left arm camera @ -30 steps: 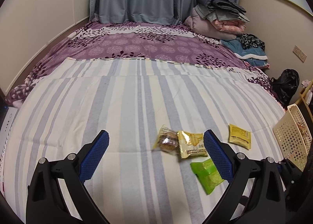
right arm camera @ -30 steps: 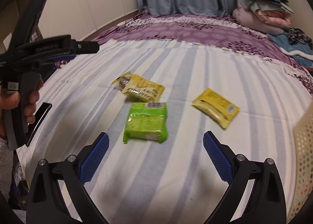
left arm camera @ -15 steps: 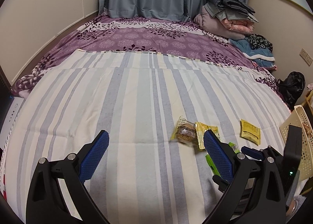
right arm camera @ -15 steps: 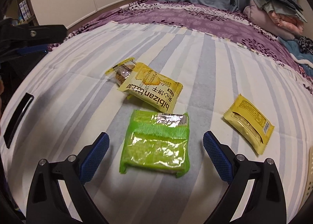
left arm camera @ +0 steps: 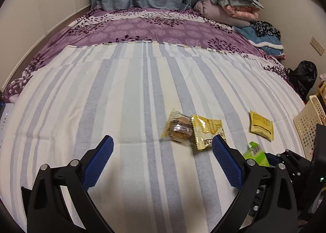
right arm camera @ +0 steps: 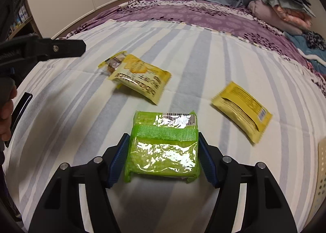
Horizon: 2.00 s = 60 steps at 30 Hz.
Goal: Organize snacks
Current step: 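Grasp the green wafer pack with the right tool, then grasp the yellow packet with the left tool while the right tool holds the green pack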
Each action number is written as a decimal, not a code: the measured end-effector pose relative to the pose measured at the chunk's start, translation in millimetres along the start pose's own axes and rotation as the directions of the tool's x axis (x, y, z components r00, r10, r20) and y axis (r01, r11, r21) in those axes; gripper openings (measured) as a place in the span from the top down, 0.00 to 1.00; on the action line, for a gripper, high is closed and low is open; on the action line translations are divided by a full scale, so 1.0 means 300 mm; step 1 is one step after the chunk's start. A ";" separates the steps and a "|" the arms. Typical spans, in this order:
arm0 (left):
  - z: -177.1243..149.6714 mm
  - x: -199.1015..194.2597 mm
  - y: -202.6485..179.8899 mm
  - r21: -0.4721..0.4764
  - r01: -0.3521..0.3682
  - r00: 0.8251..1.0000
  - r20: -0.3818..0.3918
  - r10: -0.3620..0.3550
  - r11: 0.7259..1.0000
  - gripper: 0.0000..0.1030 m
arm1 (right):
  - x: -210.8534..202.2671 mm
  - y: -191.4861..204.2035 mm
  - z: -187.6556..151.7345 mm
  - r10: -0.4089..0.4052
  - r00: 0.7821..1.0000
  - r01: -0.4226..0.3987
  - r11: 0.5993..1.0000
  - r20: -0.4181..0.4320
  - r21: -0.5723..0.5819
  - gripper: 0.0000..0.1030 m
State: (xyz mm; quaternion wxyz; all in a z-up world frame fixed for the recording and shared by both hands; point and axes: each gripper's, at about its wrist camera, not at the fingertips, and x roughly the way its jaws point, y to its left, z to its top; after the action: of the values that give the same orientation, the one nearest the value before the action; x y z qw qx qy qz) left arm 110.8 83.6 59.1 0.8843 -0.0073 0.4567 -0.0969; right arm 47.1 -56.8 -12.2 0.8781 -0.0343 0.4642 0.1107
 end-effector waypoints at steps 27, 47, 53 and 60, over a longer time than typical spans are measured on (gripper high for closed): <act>0.072 0.244 -0.168 0.193 -0.135 0.986 -0.069 0.151 0.972 0.04 | -0.072 -0.098 -0.099 0.051 0.998 -0.054 0.994 0.039 0.091 0.37; 0.203 0.331 -0.312 0.281 -0.118 0.986 -0.079 0.145 0.952 0.04 | -0.080 -0.144 -0.109 0.112 0.992 -0.119 0.985 0.059 0.128 0.37; 0.219 0.373 -0.349 0.277 -0.072 0.988 -0.110 0.106 0.958 0.04 | -0.082 -0.146 -0.112 0.122 0.991 -0.129 0.982 0.064 0.135 0.37; 0.249 0.438 -0.370 0.275 0.073 0.983 -0.183 -0.022 0.959 0.04 | -0.085 -0.153 -0.115 0.128 0.990 -0.135 0.982 0.063 0.133 0.37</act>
State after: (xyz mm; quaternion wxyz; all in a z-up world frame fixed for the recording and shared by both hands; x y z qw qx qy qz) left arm 227.0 -54.4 8.1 0.8295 0.1160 0.5150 -0.1824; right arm 15.9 -111.2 -12.8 0.8813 0.0599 0.4482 0.1373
